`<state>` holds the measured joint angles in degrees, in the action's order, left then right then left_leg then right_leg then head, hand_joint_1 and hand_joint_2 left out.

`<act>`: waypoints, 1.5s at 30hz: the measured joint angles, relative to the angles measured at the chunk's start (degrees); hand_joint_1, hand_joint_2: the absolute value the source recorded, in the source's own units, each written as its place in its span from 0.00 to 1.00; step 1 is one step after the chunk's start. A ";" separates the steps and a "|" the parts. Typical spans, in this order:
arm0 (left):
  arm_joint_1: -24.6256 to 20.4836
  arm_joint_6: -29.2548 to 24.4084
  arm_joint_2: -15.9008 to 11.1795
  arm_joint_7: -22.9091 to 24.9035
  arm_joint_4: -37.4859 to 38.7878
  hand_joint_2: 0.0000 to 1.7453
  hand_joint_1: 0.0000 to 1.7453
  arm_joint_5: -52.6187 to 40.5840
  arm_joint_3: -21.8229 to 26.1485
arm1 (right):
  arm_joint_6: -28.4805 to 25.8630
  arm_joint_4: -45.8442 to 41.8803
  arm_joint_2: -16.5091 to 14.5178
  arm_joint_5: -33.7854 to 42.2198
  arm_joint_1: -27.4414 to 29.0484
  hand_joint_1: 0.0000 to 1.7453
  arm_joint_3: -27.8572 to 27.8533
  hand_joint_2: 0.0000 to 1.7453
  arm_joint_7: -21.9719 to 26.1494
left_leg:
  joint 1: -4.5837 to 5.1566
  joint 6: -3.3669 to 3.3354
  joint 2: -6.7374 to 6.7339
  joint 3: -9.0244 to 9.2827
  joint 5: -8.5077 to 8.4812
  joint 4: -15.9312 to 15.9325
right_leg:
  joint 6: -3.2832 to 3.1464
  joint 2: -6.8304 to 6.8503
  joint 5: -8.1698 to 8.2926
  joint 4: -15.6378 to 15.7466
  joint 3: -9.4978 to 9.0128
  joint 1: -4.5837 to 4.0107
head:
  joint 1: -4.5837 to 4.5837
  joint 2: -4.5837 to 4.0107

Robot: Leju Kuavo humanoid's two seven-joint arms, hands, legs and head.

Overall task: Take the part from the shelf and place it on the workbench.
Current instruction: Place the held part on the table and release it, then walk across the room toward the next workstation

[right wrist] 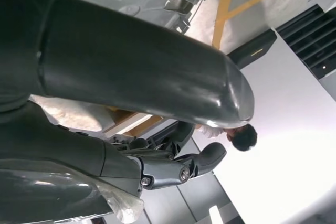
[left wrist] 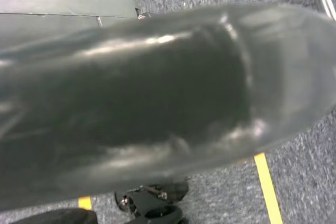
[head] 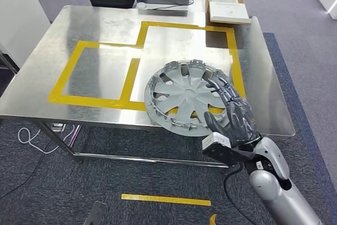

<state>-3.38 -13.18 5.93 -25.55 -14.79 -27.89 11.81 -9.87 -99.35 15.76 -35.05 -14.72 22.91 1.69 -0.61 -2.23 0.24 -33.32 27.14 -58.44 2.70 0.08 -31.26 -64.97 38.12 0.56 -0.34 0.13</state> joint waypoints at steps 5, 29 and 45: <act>0.34 -0.10 0.05 -0.51 0.15 0.00 0.00 0.42 0.66 | -1.88 -1.43 -0.02 2.31 2.90 0.00 -2.14 0.00 0.04 | 0.07 -0.04 -0.05 -1.19 -0.90 -0.05 | 0.29 0.02 -1.95 -5.04 0.10 0.06 | -0.07 0.00; 2.34 -0.76 -0.17 -2.44 1.26 0.00 0.00 1.80 3.73 | -10.08 -9.51 -1.03 13.60 19.72 0.00 -15.15 0.00 2.19 | 0.50 0.42 -0.11 2.81 1.41 1.00 | -0.67 0.38 3.92 7.20 -4.42 -0.38 | 0.37 0.00; 2.43 -1.25 -0.05 -2.83 1.56 0.00 0.00 2.02 4.75 | -12.21 -11.48 -5.99 23.30 26.11 0.00 -20.04 0.00 8.56 | 0.62 2.23 -0.32 -1.34 0.18 -1.17 | -1.58 0.09 2.01 8.88 -8.79 0.28 | 0.40 0.00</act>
<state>-0.95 -14.43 5.88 -28.37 -13.22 -25.88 16.56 -22.09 -110.84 9.76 -11.75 11.39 2.87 10.26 0.01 0.01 -0.08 -34.67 27.32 -59.61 1.12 0.17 -29.25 -56.09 29.33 0.84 0.06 0.13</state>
